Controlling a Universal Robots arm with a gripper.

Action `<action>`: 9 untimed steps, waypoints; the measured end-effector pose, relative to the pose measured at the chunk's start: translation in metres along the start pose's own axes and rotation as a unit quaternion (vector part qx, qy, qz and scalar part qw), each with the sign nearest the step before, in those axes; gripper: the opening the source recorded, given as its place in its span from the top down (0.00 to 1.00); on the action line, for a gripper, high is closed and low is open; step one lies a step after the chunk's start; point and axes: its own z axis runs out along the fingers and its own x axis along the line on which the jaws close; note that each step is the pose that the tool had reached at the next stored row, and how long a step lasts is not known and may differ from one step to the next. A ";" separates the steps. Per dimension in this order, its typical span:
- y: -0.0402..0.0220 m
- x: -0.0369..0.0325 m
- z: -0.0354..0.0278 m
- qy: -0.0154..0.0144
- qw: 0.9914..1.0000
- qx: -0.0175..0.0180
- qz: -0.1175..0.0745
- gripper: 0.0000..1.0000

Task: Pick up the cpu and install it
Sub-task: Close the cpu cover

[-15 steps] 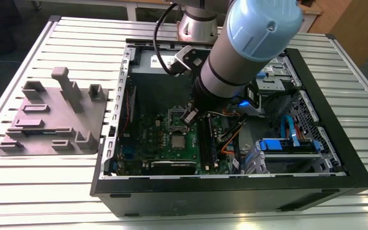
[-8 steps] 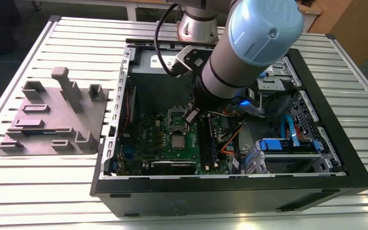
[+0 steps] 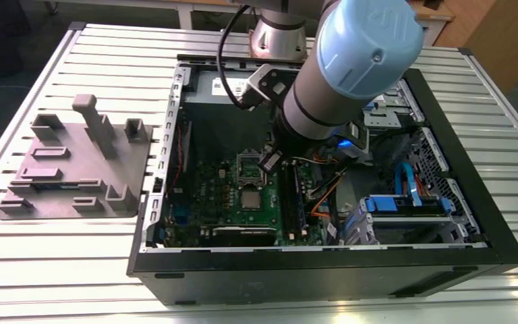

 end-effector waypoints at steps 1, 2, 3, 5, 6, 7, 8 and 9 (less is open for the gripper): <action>0.0000 -0.0001 0.0005 -0.001 1.000 0.001 -0.002 0.89; 0.0000 -0.0003 0.0012 -0.002 1.000 0.002 -0.005 0.89; 0.0001 -0.0004 0.0020 -0.002 1.000 0.003 -0.006 0.89; 0.0002 -0.0009 0.0042 -0.002 1.000 0.003 -0.007 0.89; 0.0004 -0.0013 0.0053 -0.002 1.000 0.003 -0.008 0.89; 0.0006 -0.0017 0.0065 -0.003 1.000 0.003 -0.008 0.89; 0.0009 -0.0022 0.0076 -0.003 1.000 0.002 -0.008 0.89; 0.0012 -0.0027 0.0086 -0.004 1.000 0.002 -0.009 0.89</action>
